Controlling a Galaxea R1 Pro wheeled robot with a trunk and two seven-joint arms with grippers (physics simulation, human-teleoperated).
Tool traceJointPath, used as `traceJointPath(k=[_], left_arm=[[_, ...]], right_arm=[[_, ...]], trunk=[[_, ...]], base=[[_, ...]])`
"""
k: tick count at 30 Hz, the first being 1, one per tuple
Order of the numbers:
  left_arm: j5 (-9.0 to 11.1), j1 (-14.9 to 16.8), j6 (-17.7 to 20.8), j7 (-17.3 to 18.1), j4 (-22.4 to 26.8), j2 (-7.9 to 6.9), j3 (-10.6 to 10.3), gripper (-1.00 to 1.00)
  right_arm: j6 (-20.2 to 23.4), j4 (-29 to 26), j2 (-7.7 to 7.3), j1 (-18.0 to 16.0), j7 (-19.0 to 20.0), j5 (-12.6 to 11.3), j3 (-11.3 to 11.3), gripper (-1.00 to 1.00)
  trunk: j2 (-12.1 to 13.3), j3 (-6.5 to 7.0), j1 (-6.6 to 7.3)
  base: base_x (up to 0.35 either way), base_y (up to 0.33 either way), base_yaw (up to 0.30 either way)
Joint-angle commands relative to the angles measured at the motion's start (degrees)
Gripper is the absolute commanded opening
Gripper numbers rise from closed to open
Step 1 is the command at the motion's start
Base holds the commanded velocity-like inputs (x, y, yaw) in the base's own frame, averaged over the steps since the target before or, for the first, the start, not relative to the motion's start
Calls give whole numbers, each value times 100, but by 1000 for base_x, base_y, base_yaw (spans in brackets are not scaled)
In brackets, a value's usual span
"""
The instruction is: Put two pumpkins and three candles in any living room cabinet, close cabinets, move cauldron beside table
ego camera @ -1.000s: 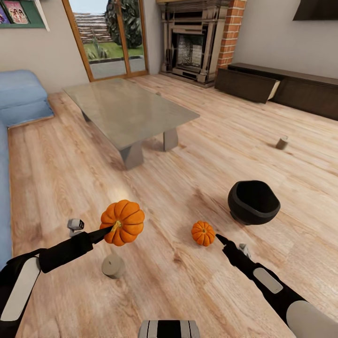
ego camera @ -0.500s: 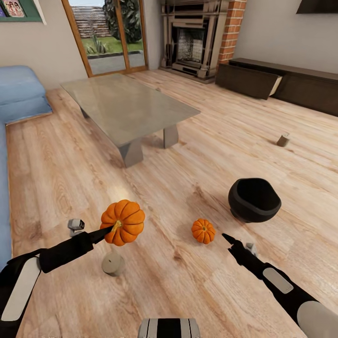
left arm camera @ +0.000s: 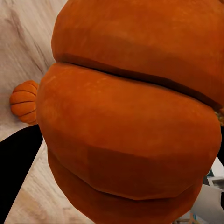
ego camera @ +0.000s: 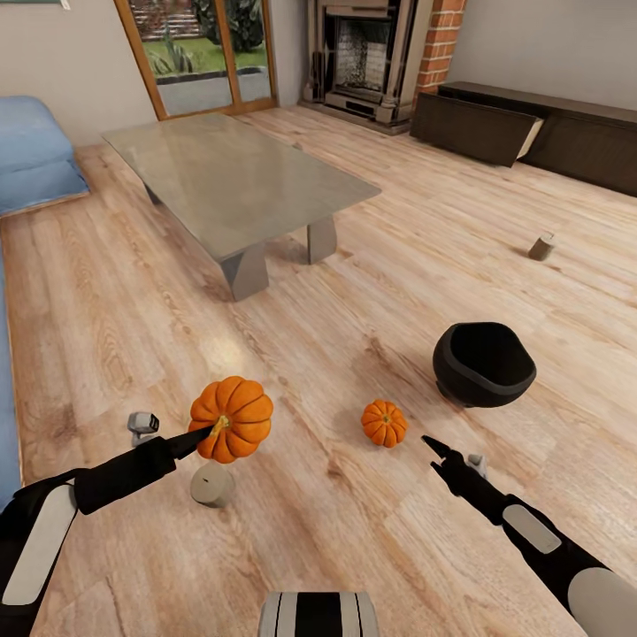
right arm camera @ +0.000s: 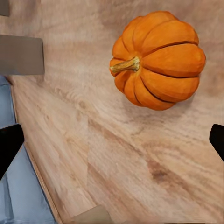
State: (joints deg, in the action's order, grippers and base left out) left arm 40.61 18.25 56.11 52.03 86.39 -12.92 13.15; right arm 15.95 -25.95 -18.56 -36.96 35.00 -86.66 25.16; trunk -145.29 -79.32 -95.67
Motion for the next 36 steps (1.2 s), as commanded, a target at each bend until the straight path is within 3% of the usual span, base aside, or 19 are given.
traceJointPath(k=[1,5,22,36], left_arm=[[17,3,32,18,1,0,4,-100],[10,3,32,18,1,0,4,-100],[9,3,32,10,1,9,4,-100],[9,2,32,18,8,0,4,-100]], right_arm=[[70,3,-19,-4,77,-70,28,100],[155,2,-73,-4,180,-211,32,100],[166,20,-95,-4,190,-273,25,100],[130,20,-95,-4,138,-264,24,100]], trunk=[[-2,-4,1],[-2,-4,1],[-24,-380,-43],[-24,-380,-43]], base=[[0,0,0],[0,0,0],[0,0,0],[47,0,0]])
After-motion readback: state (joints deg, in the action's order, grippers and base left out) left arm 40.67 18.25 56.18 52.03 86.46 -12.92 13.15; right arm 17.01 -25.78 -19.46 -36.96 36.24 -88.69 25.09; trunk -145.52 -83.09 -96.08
